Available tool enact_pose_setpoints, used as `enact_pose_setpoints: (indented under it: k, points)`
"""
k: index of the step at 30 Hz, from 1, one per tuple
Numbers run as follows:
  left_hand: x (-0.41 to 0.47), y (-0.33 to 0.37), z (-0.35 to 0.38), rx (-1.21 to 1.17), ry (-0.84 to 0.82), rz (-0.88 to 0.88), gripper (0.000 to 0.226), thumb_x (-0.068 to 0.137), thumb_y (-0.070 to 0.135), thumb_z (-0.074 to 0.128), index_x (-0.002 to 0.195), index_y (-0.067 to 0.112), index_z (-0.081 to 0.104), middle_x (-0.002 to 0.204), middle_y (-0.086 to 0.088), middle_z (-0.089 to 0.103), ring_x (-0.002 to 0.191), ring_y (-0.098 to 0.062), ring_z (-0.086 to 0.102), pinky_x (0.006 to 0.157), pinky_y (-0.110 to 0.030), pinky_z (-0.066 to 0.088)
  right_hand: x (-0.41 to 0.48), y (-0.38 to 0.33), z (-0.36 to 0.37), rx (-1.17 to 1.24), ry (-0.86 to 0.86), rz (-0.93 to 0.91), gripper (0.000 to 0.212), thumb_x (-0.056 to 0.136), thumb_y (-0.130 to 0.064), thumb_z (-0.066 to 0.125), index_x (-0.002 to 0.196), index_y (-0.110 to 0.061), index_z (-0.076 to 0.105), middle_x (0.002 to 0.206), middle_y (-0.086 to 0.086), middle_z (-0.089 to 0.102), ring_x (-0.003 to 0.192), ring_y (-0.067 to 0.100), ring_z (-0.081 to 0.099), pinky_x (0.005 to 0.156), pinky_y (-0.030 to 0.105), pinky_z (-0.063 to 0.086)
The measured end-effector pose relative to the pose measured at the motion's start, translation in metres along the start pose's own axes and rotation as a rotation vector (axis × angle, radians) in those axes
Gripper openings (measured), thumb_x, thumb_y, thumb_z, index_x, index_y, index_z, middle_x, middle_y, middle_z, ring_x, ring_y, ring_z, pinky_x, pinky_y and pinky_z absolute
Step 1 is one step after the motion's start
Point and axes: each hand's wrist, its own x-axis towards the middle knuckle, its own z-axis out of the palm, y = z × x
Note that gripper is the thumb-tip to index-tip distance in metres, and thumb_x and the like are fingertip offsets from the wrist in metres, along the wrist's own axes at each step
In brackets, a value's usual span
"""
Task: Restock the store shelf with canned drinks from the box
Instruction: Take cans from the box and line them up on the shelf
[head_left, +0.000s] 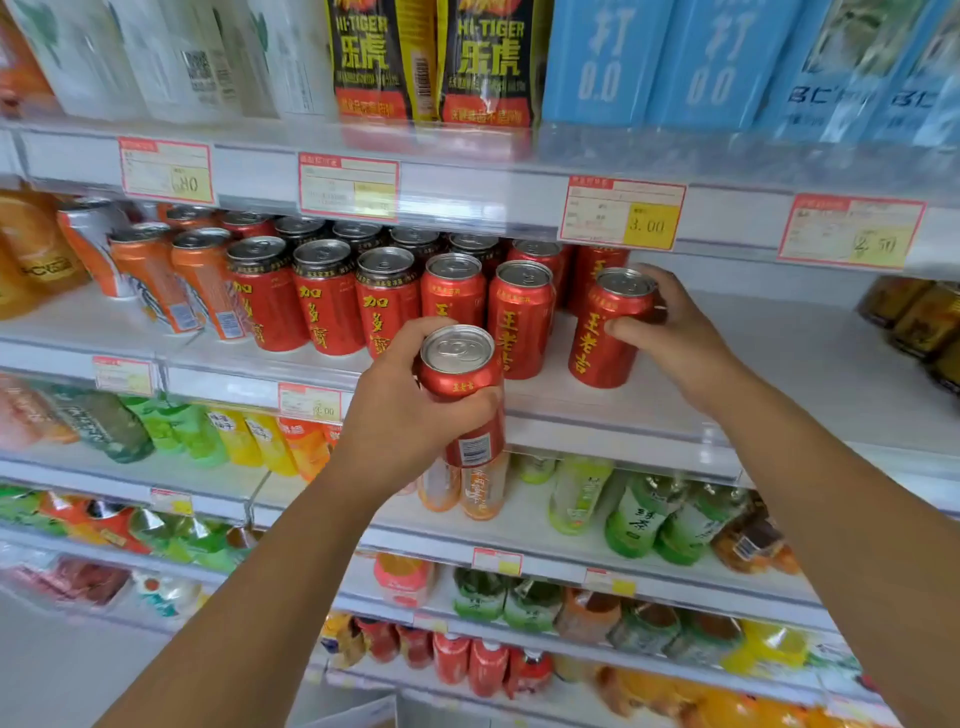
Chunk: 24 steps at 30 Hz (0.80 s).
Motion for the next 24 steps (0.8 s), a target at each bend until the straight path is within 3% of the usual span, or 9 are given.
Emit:
enact_pose_setpoints:
  k: [3, 7, 12, 16, 20, 24]
  points:
    - [0.005, -0.006, -0.006, 0.009, -0.023, -0.001, 0.053, 0.069, 0.019, 0.082, 0.114, 0.032, 0.057, 0.095, 0.031, 0.065, 0.09, 0.011, 0.06, 0.072, -0.001, 0.041, -0.005, 0.001, 0.01, -0.062, 0.041, 0.026, 0.081, 0.069, -0.024, 0.085, 0.133, -0.036, 0.038, 0.13, -0.002, 0.04, 0.111, 0.011, 0.049, 0.089, 0.023, 0.042]
    - [0.012, -0.008, -0.011, -0.002, -0.066, 0.009, 0.052, 0.07, 0.02, 0.082, 0.114, 0.032, 0.058, 0.099, 0.028, 0.066, 0.091, 0.008, 0.061, 0.073, -0.003, 0.043, -0.008, 0.006, 0.019, -0.054, 0.178, 0.045, 0.082, 0.068, -0.019, 0.086, 0.13, -0.015, 0.034, 0.119, -0.003, 0.048, 0.109, 0.014, 0.052, 0.083, 0.024, 0.043]
    - [0.015, -0.006, -0.014, -0.024, -0.097, 0.029, 0.053, 0.07, 0.018, 0.082, 0.116, 0.029, 0.058, 0.1, 0.022, 0.067, 0.094, 0.006, 0.062, 0.074, -0.005, 0.045, 0.008, 0.006, 0.016, -0.095, 0.114, 0.065, 0.075, 0.075, -0.021, 0.081, 0.137, -0.021, 0.04, 0.127, 0.002, 0.051, 0.108, 0.017, 0.054, 0.081, 0.025, 0.045]
    - [0.013, -0.004, -0.014, -0.028, -0.116, 0.038, 0.052, 0.071, 0.017, 0.082, 0.114, 0.03, 0.058, 0.098, 0.024, 0.066, 0.092, 0.008, 0.061, 0.072, -0.003, 0.043, 0.019, 0.011, 0.017, -0.135, 0.073, 0.092, 0.074, 0.08, -0.028, 0.077, 0.142, -0.024, 0.037, 0.131, 0.005, 0.05, 0.116, 0.021, 0.054, 0.098, 0.042, 0.049]
    - [0.013, -0.001, -0.012, -0.02, -0.126, 0.048, 0.051, 0.071, 0.014, 0.082, 0.114, 0.028, 0.058, 0.097, 0.026, 0.066, 0.092, 0.009, 0.061, 0.074, -0.004, 0.043, 0.023, 0.009, 0.022, -0.106, 0.115, 0.1, 0.065, 0.085, -0.022, 0.072, 0.137, -0.014, 0.034, 0.136, 0.008, 0.05, 0.117, 0.023, 0.054, 0.093, 0.034, 0.047]
    - [0.011, 0.002, -0.008, -0.004, -0.139, 0.059, 0.053, 0.071, 0.017, 0.083, 0.117, 0.025, 0.058, 0.099, 0.024, 0.066, 0.092, 0.009, 0.061, 0.075, -0.004, 0.044, 0.029, 0.01, 0.028, -0.134, 0.121, 0.089, 0.061, 0.088, -0.024, 0.069, 0.137, -0.015, 0.034, 0.137, 0.009, 0.05, 0.122, 0.025, 0.052, 0.093, 0.031, 0.043]
